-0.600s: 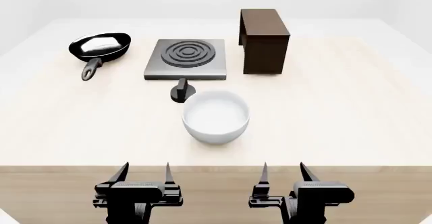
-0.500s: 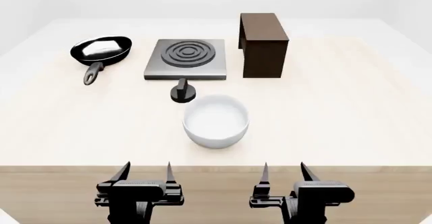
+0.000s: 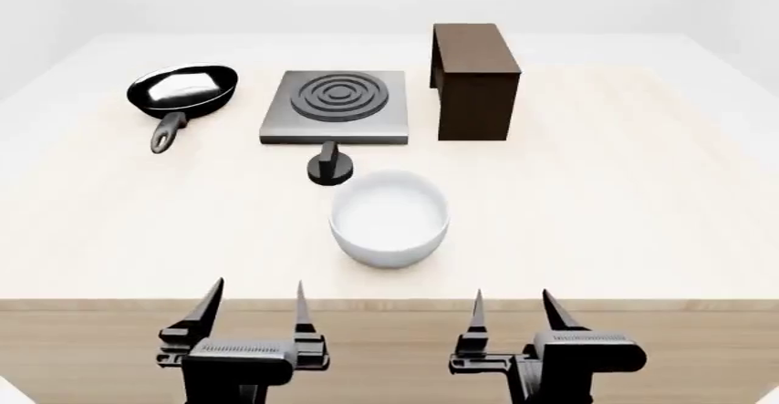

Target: Turn on the stove.

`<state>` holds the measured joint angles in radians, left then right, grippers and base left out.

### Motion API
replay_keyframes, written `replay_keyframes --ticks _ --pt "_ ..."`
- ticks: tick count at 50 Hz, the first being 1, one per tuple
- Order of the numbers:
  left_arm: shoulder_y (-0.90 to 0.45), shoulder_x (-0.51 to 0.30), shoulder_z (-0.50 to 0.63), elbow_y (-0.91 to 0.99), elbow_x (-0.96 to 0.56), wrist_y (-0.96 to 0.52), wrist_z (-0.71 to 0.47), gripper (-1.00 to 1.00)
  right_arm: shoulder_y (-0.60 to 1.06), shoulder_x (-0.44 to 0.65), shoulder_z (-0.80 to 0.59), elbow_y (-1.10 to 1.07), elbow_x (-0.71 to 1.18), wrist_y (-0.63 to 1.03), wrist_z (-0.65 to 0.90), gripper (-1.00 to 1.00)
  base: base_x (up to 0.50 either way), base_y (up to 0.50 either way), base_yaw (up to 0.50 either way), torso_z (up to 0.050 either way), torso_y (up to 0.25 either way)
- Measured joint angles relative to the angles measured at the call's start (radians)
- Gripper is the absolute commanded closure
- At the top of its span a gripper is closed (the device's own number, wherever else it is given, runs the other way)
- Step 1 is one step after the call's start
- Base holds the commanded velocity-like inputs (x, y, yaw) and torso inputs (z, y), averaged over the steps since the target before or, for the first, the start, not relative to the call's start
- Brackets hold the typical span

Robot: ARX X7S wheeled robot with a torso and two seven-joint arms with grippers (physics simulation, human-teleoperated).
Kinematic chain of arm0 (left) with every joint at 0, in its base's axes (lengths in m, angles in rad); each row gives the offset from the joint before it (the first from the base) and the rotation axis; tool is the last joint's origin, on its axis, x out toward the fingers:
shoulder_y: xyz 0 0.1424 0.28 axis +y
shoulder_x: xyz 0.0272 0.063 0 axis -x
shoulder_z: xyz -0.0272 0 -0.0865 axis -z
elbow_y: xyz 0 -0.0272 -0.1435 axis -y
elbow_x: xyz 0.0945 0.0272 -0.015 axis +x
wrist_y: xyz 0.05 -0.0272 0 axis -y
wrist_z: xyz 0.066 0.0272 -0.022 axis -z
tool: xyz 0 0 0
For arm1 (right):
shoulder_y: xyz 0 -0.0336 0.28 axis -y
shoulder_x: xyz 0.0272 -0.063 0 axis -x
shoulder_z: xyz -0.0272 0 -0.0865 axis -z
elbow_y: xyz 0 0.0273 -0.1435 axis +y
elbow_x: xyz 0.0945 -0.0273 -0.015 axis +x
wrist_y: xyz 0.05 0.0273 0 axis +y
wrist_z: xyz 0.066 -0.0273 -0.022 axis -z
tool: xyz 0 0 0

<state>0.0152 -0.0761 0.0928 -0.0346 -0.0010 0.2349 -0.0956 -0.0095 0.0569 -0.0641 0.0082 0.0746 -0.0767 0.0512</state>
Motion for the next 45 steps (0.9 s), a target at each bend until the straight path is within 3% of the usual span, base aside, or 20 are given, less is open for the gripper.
replay_keyframes --ticks 21,45 --pt "0.016 -0.028 0.040 0.008 0.049 0.121 -0.058 -1.00 -0.002 0.028 -0.044 0.026 0.031 -0.046 0.012 -1.00 0.00 0.05 0.00 0.000 0.000" --pt "-0.004 -0.051 0.069 -0.034 0.053 0.162 -0.092 -1.00 0.003 0.053 -0.073 0.038 0.054 -0.064 0.041 -1.00 0.00 0.10 0.00 0.000 0.000"
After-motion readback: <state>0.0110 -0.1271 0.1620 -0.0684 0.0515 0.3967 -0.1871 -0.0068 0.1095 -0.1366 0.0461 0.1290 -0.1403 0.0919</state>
